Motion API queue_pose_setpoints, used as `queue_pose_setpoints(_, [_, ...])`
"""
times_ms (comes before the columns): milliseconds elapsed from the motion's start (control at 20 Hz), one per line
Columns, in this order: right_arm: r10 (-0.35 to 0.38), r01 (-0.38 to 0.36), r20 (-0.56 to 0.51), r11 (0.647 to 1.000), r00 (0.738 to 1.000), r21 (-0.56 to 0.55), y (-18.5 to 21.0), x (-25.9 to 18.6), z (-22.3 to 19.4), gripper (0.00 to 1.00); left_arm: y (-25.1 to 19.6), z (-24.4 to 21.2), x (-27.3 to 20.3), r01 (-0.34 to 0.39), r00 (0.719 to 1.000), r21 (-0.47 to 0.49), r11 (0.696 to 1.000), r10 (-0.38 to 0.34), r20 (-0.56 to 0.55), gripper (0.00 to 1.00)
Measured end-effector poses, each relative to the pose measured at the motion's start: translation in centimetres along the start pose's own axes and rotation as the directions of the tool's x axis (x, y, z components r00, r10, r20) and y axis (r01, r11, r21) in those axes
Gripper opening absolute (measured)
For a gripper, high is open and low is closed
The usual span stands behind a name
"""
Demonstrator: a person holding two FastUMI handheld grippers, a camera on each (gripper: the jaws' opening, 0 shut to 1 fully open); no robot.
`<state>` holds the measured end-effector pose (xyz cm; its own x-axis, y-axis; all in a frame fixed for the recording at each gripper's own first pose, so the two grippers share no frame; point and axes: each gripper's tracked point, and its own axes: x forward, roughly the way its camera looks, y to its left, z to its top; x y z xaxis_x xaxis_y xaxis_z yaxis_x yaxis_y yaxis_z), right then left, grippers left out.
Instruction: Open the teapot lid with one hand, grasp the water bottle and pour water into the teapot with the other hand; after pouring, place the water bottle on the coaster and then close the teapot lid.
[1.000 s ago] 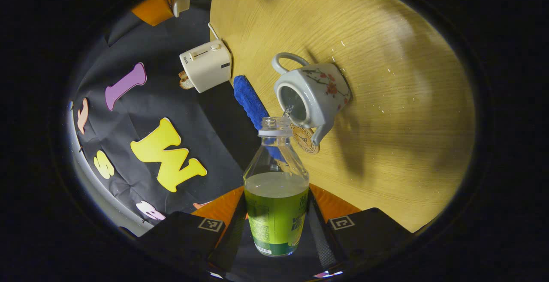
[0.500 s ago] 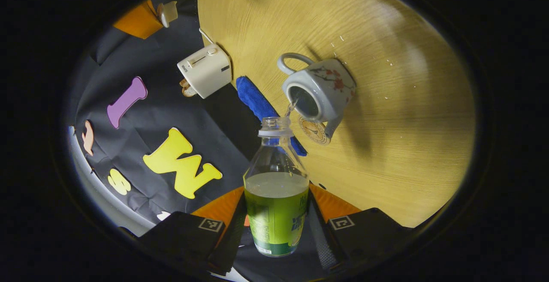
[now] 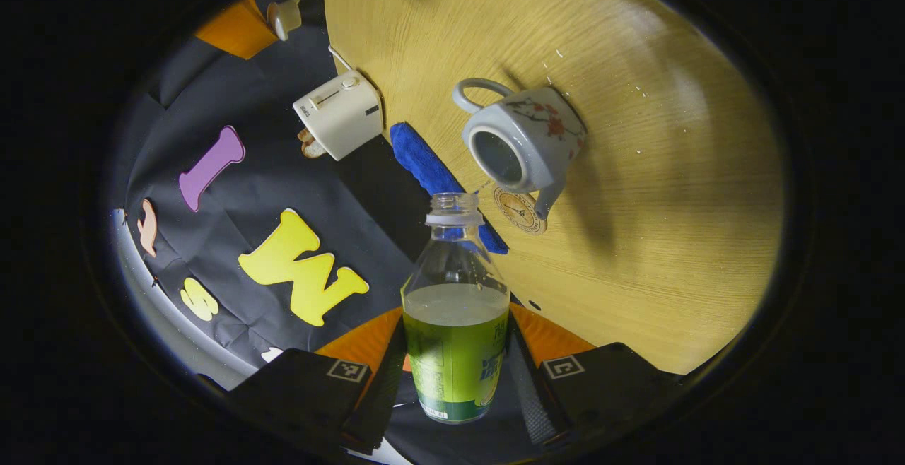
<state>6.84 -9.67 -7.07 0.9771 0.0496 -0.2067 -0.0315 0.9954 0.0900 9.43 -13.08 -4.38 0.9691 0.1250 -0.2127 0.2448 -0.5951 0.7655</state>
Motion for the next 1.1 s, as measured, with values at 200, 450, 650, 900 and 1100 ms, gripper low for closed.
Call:
queue_pose_setpoints(200, [-0.008,0.008,-0.008,1.000,1.000,-0.010,0.1,0.3,-0.4,0.00,-1.6,0.8,0.6,0.016,0.998,-0.160,0.987,-0.006,0.062,0.74])
queue_pose_setpoints(450, [-0.016,0.015,-0.009,1.000,1.000,-0.025,0.2,0.2,-0.4,0.00,-4.0,2.0,2.1,0.097,0.986,-0.583,0.807,0.003,0.169,0.74])
queue_pose_setpoints(650, [-0.036,0.036,0.006,0.999,0.999,-0.015,0.1,0.1,-0.1,0.00,-0.1,-0.1,2.9,0.049,0.976,-0.901,0.431,0.172,0.135,0.74])
queue_pose_setpoints(900, [-0.021,0.021,0.003,1.000,1.000,0.006,0.9,0.6,-0.7,0.00,5.6,-2.7,4.9,0.063,0.934,-0.997,-0.048,0.356,0.042,0.74])
queue_pose_setpoints(1100, [-0.041,0.041,-0.025,0.999,0.999,-0.002,0.7,1.2,-1.8,0.00,6.4,-4.4,6.5,0.060,0.925,-0.925,-0.376,0.369,-0.091,0.75])
